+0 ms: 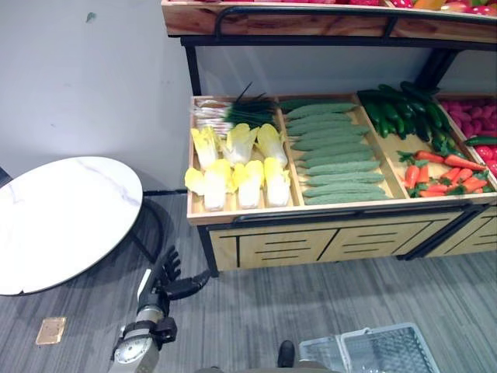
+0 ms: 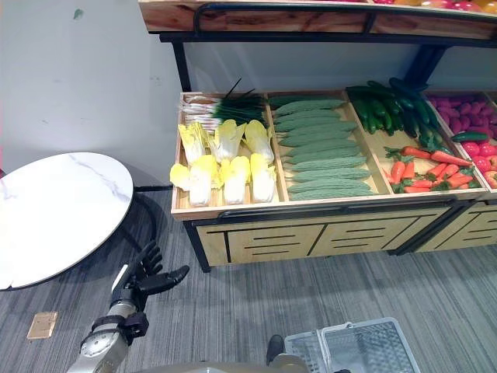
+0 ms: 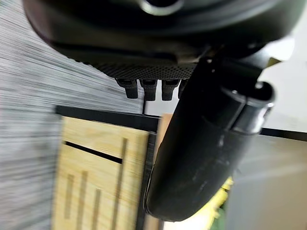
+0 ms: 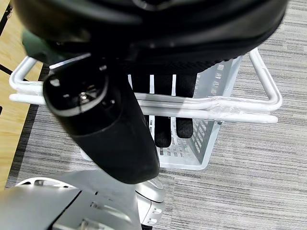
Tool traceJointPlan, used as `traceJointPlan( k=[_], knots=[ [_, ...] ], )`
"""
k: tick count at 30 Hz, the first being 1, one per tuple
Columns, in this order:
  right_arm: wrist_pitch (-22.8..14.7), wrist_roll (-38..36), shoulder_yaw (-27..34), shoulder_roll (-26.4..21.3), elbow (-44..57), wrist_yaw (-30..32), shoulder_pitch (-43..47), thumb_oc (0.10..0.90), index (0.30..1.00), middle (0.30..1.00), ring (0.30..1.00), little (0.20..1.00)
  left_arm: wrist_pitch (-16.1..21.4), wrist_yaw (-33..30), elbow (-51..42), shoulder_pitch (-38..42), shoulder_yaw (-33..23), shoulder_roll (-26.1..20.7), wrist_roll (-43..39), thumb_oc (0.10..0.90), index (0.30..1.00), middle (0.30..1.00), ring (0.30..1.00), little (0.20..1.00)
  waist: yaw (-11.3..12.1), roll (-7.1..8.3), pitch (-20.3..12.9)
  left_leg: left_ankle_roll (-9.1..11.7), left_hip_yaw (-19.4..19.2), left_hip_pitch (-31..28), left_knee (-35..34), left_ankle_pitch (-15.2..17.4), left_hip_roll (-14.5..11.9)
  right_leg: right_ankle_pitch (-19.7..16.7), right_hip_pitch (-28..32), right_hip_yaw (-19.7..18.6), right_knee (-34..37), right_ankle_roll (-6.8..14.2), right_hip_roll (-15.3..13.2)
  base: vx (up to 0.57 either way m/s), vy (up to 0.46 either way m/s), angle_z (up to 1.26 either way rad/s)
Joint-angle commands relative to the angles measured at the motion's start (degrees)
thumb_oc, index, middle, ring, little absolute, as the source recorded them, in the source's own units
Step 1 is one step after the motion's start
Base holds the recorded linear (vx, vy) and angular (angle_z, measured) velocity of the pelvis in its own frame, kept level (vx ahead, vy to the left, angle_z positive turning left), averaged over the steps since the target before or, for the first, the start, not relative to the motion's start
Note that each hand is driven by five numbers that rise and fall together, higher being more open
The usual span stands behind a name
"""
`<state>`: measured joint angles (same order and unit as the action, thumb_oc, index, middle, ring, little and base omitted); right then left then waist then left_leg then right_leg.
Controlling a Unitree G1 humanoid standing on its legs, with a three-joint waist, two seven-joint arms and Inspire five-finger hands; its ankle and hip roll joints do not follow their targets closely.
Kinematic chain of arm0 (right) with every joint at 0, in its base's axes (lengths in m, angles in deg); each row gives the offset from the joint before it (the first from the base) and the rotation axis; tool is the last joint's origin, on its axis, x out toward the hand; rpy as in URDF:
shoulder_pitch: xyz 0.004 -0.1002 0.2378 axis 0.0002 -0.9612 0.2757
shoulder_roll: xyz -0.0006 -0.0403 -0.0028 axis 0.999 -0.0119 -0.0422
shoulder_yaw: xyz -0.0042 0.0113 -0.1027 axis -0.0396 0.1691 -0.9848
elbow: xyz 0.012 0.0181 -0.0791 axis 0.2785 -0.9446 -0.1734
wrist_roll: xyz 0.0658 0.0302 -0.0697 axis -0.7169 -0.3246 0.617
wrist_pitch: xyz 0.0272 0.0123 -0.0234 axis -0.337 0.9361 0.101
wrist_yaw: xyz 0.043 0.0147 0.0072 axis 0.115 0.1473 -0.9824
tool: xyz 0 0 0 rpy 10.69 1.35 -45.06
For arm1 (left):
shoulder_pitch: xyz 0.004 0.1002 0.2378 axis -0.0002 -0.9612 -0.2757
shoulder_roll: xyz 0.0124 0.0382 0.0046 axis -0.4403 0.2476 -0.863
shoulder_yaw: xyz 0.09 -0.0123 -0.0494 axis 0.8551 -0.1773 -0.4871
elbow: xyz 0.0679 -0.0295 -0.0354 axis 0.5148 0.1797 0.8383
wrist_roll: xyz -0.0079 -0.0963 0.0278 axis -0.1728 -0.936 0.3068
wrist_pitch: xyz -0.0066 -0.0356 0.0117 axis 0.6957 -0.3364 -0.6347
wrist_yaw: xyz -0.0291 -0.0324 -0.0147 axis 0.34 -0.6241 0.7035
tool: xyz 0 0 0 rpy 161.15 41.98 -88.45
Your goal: Get the vegetables into the basket
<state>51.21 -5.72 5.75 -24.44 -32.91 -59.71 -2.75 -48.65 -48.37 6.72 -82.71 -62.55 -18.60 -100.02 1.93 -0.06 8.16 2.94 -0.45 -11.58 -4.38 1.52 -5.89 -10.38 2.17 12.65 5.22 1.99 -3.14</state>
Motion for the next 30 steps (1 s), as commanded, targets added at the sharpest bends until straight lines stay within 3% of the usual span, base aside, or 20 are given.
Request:
traceJointPlan(
  k=[1, 11, 18, 30],
  knots=[
    [0.3, 1.47, -2.48, 0.15, -3.46, -1.26, 3.56, 0.4, 0.3, 0.3, 0.3, 0.3, 5.27, 0.04, -4.8, 6.67, -2.56, -1.97, 1.34, 0.9, 1.0, 1.0, 1.0, 1.0, -0.88, 2.97, 0.3, 2.61, -3.77, 2.8, -0.62, -1.82, 1.5, 11.45, 9.94, 0.4, -0.22, 5.72, -3.55, 0.0, 0.0, 0.0],
    [0.36, 2.72, -4.09, 0.01, -4.06, -1.43, 5.08, 0.4, 0.3, 0.3, 0.3, 0.3, 6.34, -3.48, -5.64, 20.57, -1.73, -6.29, 5.55, 0.9, 1.0, 1.0, 1.0, 1.0, -2.14, 2.97, -0.35, 2.87, -4.39, 2.37, -0.62, -1.57, 1.23, 11.33, 9.8, -0.47, -0.22, 5.8, -3.58, 0.01, 0.0, -0.01],
    [0.63, 3.16, -5.25, -0.32, -4.31, -1.26, 5.6, 0.4, 0.3, 0.3, 0.3, 0.3, 5.6, -9.71, 5.21, 33.93, -0.01, -8.15, 8.87, 0.9, 1.0, 1.0, 1.0, 1.0, -3.88, 3.17, -0.31, 2.74, -5.61, 3.06, -0.62, -1.43, 1.27, 10.78, 8.2, -1.99, -0.22, 6.13, -3.49, 0.02, 0.0, -0.08],
    [0.37, 2.67, -5.99, -0.71, -4.33, -0.34, 6.0, 0.4, 0.3, 0.3, 0.3, 0.3, 4.0, -15.84, 20.94, 45.04, 2.64, -11.68, 12.77, 0.9, 1.0, 1.0, 1.0, 1.0, -5.83, 3.06, -0.55, 2.63, -7.46, 4.47, -0.62, -1.2, 1.28, 10.38, 5.6, -4.4, -0.22, 6.71, -3.14, 0.02, 0.006, -0.13]
  ],
)
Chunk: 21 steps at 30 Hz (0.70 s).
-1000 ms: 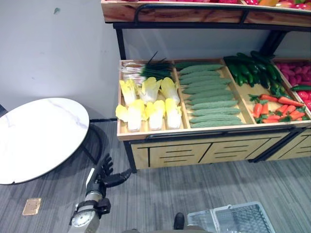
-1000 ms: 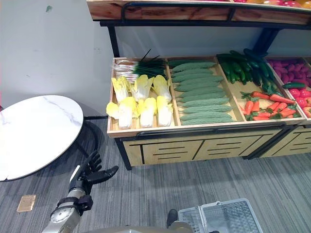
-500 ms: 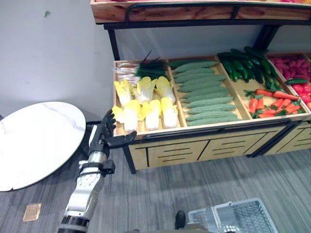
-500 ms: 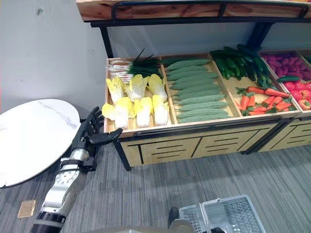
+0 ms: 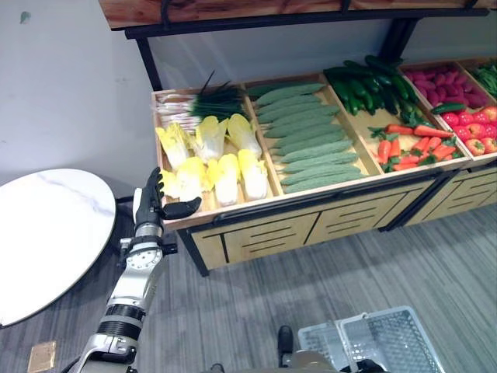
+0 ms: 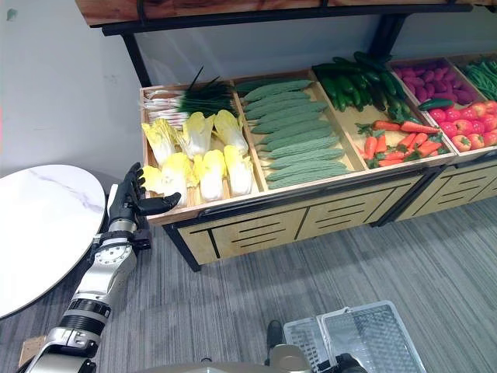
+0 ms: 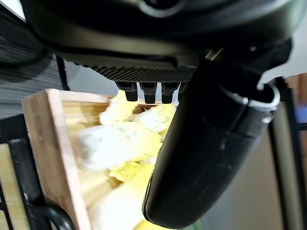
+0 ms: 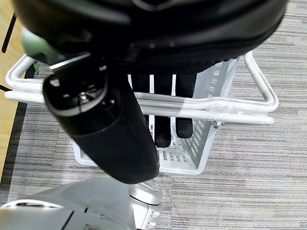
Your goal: Get the vegetables into the basket
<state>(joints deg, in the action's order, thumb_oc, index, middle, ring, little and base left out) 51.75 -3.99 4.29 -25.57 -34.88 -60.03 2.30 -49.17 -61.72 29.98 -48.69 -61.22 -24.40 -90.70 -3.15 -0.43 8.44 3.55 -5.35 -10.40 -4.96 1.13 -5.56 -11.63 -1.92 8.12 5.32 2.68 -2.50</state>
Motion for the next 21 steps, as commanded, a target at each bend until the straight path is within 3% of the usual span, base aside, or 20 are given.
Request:
traceJointPlan(
  k=[1, 13, 21],
  knots=[
    [-0.24, 0.69, -4.52, 0.54, -2.22, 0.18, 0.93, 0.4, 0.3, 0.3, 0.3, 0.3, 3.99, -3.57, -1.06, 11.78, 1.44, -6.32, 4.61, 0.9, 1.0, 1.0, 1.0, 1.0, -0.99, 3.37, -0.94, 1.99, -2.72, 3.37, -0.04, -0.73, 1.03, 11.68, 9.53, 0.0, -0.32, 6.06, -3.78, 0.05, 0.016, -0.06],
    [-1.05, -0.83, -6.93, 0.05, -0.19, 1.83, 3.31, 0.4, 0.3, 0.3, 0.3, 0.3, 1.17, -7.36, 22.15, 23.49, 6.6, -8.28, 3.04, 0.9, 1.0, 1.0, 1.0, 1.0, -3.81, 2.71, -0.04, 2.16, -4.81, 6.33, -0.04, -1.48, 0.77, 10.36, 4.92, -2.84, -0.32, 6.49, -3.38, -0.01, 0.002, -0.14],
    [-1.6, -1.71, -7.5, -0.04, -0.35, 2.51, 3.33, 0.4, 0.3, 0.3, 0.3, 0.3, -1.08, -7.34, 35.28, 27.31, 8.81, -7.66, 4.3, 0.9, 1.0, 1.0, 1.0, 1.0, -4.77, 2.69, 0.46, 2.3, -5.5, 6.94, -0.04, -1.68, 0.66, 10.22, 3.81, -3.64, -0.32, 6.5, -3.02, 0.0, -0.006, -0.07]
  ],
)
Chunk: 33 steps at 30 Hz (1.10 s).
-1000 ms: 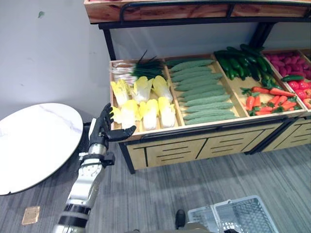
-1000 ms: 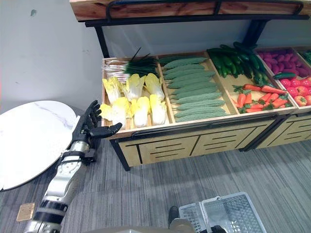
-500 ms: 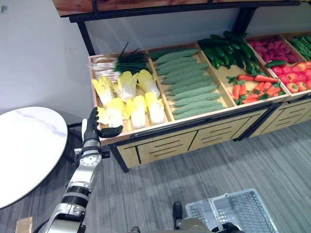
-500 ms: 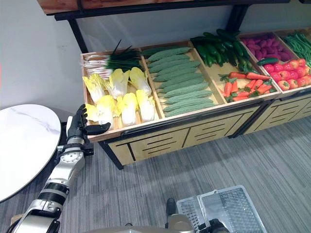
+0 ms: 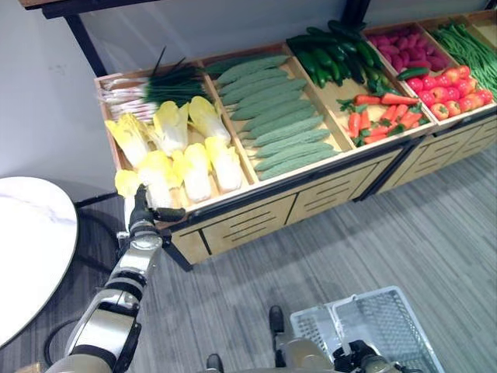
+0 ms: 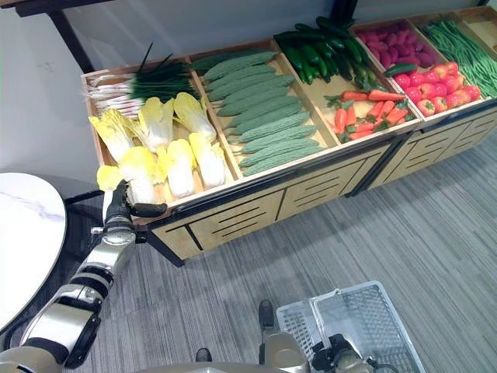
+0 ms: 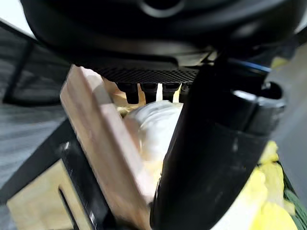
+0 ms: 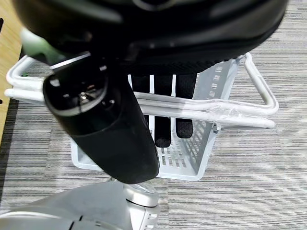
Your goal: Get the vegetables into the basket
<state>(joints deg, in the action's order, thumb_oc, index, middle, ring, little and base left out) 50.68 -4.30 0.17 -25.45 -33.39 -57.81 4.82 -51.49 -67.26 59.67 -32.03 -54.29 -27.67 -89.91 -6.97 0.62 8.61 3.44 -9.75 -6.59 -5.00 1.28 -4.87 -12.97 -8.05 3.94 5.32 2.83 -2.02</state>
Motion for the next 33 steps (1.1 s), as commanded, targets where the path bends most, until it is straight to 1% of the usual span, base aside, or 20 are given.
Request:
traceJointPlan(
  k=[1, 2, 3, 4, 13, 20, 24, 25, 27, 28, 30, 32, 33],
  knots=[
    [-0.59, -1.5, -3.43, -0.16, -1.98, 0.23, 0.72, 0.4, 0.3, 0.3, 0.3, 0.3, 1.2, -1.55, 7.14, 10.91, 1.89, -4.35, 3.25, 0.9, 1.0, 1.0, 1.0, 1.0, -1.07, 1.63, 0.33, 2.47, -1.2, 2.98, 0.0, -1.77, -0.1, 11.58, 10.0, 0.49, -0.32, 6.37, -3.46, 0.01, -0.009, -0.06],
    [-0.59, -1.51, -3.43, -0.16, -1.98, 0.23, 0.73, 0.4, 0.3, 0.3, 0.3, 0.3, 1.25, -1.53, 7.23, 10.97, 1.91, -4.35, 3.23, 0.9, 1.0, 1.0, 1.0, 1.0, -1.06, 1.63, 0.35, 2.47, -1.21, 2.97, 0.0, -1.76, -0.11, 11.58, 10.01, 0.48, -0.32, 6.37, -3.45, 0.02, -0.011, -0.06],
    [-0.6, -1.62, -3.58, -0.23, -2.07, 0.34, 0.65, 0.4, 0.3, 0.3, 0.3, 0.3, 0.81, -1.29, 8.07, 11.25, 2.46, -4.38, 3.83, 0.755, 0.797, 0.797, 0.797, 0.797, -1.21, 1.66, 0.48, 2.51, -1.33, 2.83, 0.0, -1.64, -0.16, 11.59, 10.01, 0.35, -0.32, 6.39, -3.41, 0.02, -0.011, -0.04],
    [-0.65, -1.65, -3.6, -0.24, -2.07, 0.33, 0.59, 0.4, 0.3, 0.3, 0.3, 0.3, 0.62, -1.16, 8.36, 11.24, 2.53, -4.22, 4.17, 0.4, 0.3, 0.3, 0.3, 0.3, -1.25, 1.69, 0.58, 2.5, -1.36, 2.77, 0.0, -1.59, -0.13, 11.62, 10.05, 0.3, -0.32, 6.39, -3.39, 0.02, -0.011, -0.03],
    [-0.77, -1.64, -3.75, -0.22, -2.11, 0.22, 0.21, 0.4, 0.3, 0.3, 0.3, 0.3, 0.4, -0.64, 9.35, 10.51, 2.64, -3.5, 4.62, 0.4, 0.3, 0.3, 0.3, 0.3, -1.2, 1.7, 0.98, 2.62, -1.42, 1.78, 0.0, -1.27, -0.19, 11.96, 10.88, 0.34, -0.32, 6.34, -3.22, 0.01, -0.007, -0.05],
    [-1.04, -1.76, -3.81, -0.21, -1.81, 0.08, 0.02, 0.4, 0.3, 0.3, 0.3, 0.3, 0.5, -0.77, 7.69, 9.97, 2.7, -3.39, 5.15, 0.4, 0.3, 0.3, 0.3, 0.3, -0.94, 1.75, 0.92, 2.76, -1.49, 1.05, 0.0, -0.98, -0.31, 12.29, 11.68, 0.61, -0.32, 6.37, -3.2, 0.01, -0.002, -0.03],
    [-1.06, -1.65, -3.64, -0.04, -1.83, -0.24, -0.54, 0.4, 0.3, 0.3, 0.3, 0.3, 1.08, -1.37, 3.65, 9.25, 2.55, -3.47, 5.8, 0.4, 0.3, 0.3, 0.3, 0.3, -0.62, 1.92, 0.9, 2.82, -1.31, 0.51, 0.0, -0.83, -0.32, 12.51, 12.41, 0.82, -0.32, 6.35, -3.19, 0.0, 0.0, 0.0],
    [-1.0, -1.57, -3.39, -0.14, -1.97, -0.3, -0.68, 0.4, 0.3, 0.3, 0.3, 0.3, 1.27, -1.69, 1.17, 9.07, 2.59, -3.58, 6.19, 0.4, 0.3, 0.3, 0.3, 0.3, -0.42, 1.93, 0.85, 2.86, -1.19, 0.38, 0.0, -0.78, -0.34, 12.59, 12.69, 1.09, -0.32, 6.35, -3.21, 0.0, 0.0, 0.0],
    [-1.0, -1.57, -3.4, -0.15, -1.98, -0.3, -0.69, 0.4, 0.3, 0.3, 0.3, 0.3, 1.19, -1.71, 1.05, 8.99, 2.56, -3.58, 6.21, 0.4, 0.3, 0.3, 0.3, 0.3, -0.45, 1.93, 0.86, 2.86, -1.17, 0.35, 0.0, -0.78, -0.34, 12.6, 12.72, 1.11, -0.32, 6.36, -3.22, 0.0, -0.004, 0.02],
    [-0.88, -1.5, -3.11, -0.21, -2.09, -0.32, -0.88, 0.4, 0.3, 0.3, 0.3, 0.3, 1.49, -2.04, -1.99, 8.88, 2.4, -3.84, 6.62, 0.4, 0.3, 0.3, 0.3, 0.3, -0.18, 2.0, 0.81, 2.86, -1.06, 0.31, 0.0, -0.75, -0.34, 12.67, 12.91, 1.44, -0.32, 6.39, -3.28, 0.0, 0.0, 0.0],
    [-0.83, -1.45, -3.04, -0.16, -2.14, -0.39, -0.88, 0.4, 0.3, 0.3, 0.3, 0.3, 1.51, -2.07, -3.29, 8.66, 2.26, -3.92, 6.86, 0.4, 0.3, 0.3, 0.3, 0.3, -0.05, 2.02, 0.78, 2.85, -0.98, 0.28, 0.0, -0.72, -0.32, 12.73, 13.01, 1.58, -0.32, 6.41, -3.3, 0.0, 0.0, 0.0],
    [-0.71, -1.47, -2.52, -0.24, -2.3, -0.49, -1.04, 0.4, 0.3, 0.3, 0.3, 0.3, 2.03, -2.62, -8.88, 8.03, 1.73, -4.44, 7.67, 0.4, 0.3, 0.3, 0.3, 0.3, 0.36, 2.12, 0.61, 2.87, -0.65, 0.18, 0.0, -0.7, -0.33, 12.8, 13.34, 2.08, -0.32, 6.37, -3.35, 0.0, -0.009, 0.06],
    [-0.71, -1.46, -2.54, -0.24, -2.31, -0.49, -1.05, 0.4, 0.3, 0.3, 0.3, 0.3, 1.95, -2.63, -9.02, 7.92, 1.68, -4.44, 7.7, 0.4, 0.3, 0.3, 0.3, 0.3, 0.34, 2.11, 0.61, 2.87, -0.64, 0.17, 0.0, -0.7, -0.32, 12.8, 13.36, 2.1, -0.32, 6.37, -3.35, 0.0, -0.011, 0.11]
  ],
)
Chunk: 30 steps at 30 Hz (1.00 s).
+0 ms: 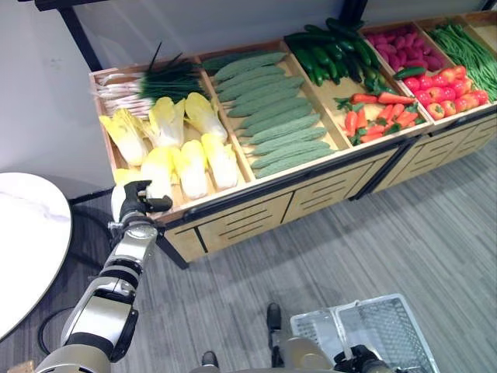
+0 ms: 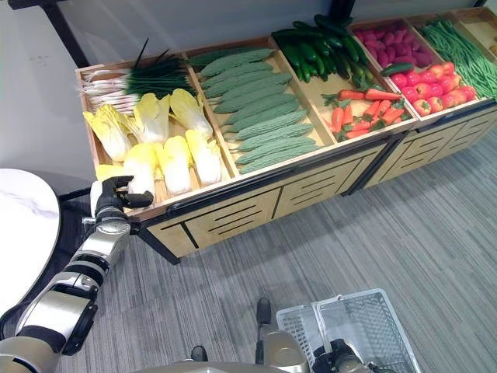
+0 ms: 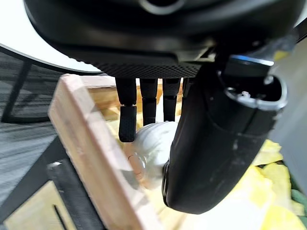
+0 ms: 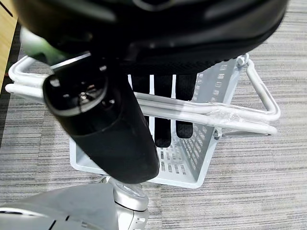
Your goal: Get the vegetables into the basket
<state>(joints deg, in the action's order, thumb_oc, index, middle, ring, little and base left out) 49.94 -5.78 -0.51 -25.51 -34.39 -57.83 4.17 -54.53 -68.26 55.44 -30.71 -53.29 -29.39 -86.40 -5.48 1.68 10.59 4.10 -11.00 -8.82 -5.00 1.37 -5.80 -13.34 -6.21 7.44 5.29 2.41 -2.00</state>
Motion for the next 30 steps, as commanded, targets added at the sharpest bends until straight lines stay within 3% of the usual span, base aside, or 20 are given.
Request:
traceJointPlan(
  k=[1, 6, 7, 18, 30],
  knots=[
    [0.07, -0.08, -1.63, -0.27, -1.44, -0.61, -0.39, 0.4, 0.3, 0.3, 0.3, 0.3, 5.33, -1.78, -6.73, 6.48, 0.55, -3.04, 4.83, 0.4, 0.3, 0.3, 0.3, 0.3, -0.95, 1.13, -1.53, 2.25, 0.81, 2.38, 0.0, -0.81, 0.59, 13.18, 11.74, -1.19, -0.29, 6.77, -3.4, 0.0, -0.006, 0.11],
    [0.3, -0.18, -0.9, -0.29, -1.71, -0.9, -0.47, 0.4, 0.3, 0.3, 0.3, 0.3, 5.71, -2.09, -13.81, 5.19, -0.35, -3.46, 6.37, 0.4, 0.3, 0.3, 0.3, 0.3, -0.49, 1.22, -1.91, 2.23, 1.28, 2.2, 0.0, -0.7, 0.57, 13.23, 12.13, -0.63, -0.29, 6.78, -3.61, 0.0, -0.001, 0.05],
    [0.58, -0.25, -0.21, -0.23, -1.96, -1.2, -0.5, 0.4, 0.3, 0.3, 0.3, 0.3, 6.55, -1.97, -19.57, 3.39, -1.42, -3.1, 6.79, 0.4, 0.3, 0.3, 0.3, 0.3, -0.02, 1.23, -2.28, 2.18, 1.56, 2.14, 0.0, -0.66, 0.67, 13.25, 12.37, -0.31, -0.29, 6.72, -3.71, 0.0, 0.005, 0.03],
    [1.2, -0.68, 1.92, -0.36, -2.77, -1.84, -0.63, 0.4, 0.3, 0.3, 0.3, 0.3, 7.89, -0.19, -33.72, -2.54, -5.3, -2.74, 8.88, 0.4, 0.3, 0.3, 0.3, 0.3, 1.2, 1.25, -3.75, 2.08, 2.62, 1.74, 0.0, -0.59, 0.73, 13.55, 13.51, 0.84, -0.29, 6.49, -3.85, 0.0, 0.001, 0.07],
    [1.86, -0.53, 5.16, -3.56, -3.27, -2.57, 0.15, 0.4, 0.3, 0.3, 0.3, 0.3, 10.37, 8.21, -51.87, -11.2, -8.12, -2.49, 6.05, 0.4, 0.3, 0.3, 0.3, 0.3, 2.71, 1.51, -5.48, 1.84, 4.05, 1.14, 0.0, -0.64, 0.87, 13.83, 14.99, 2.3, -0.29, 6.02, -4.0, -0.01, 0.001, 0.07]
  ],
)
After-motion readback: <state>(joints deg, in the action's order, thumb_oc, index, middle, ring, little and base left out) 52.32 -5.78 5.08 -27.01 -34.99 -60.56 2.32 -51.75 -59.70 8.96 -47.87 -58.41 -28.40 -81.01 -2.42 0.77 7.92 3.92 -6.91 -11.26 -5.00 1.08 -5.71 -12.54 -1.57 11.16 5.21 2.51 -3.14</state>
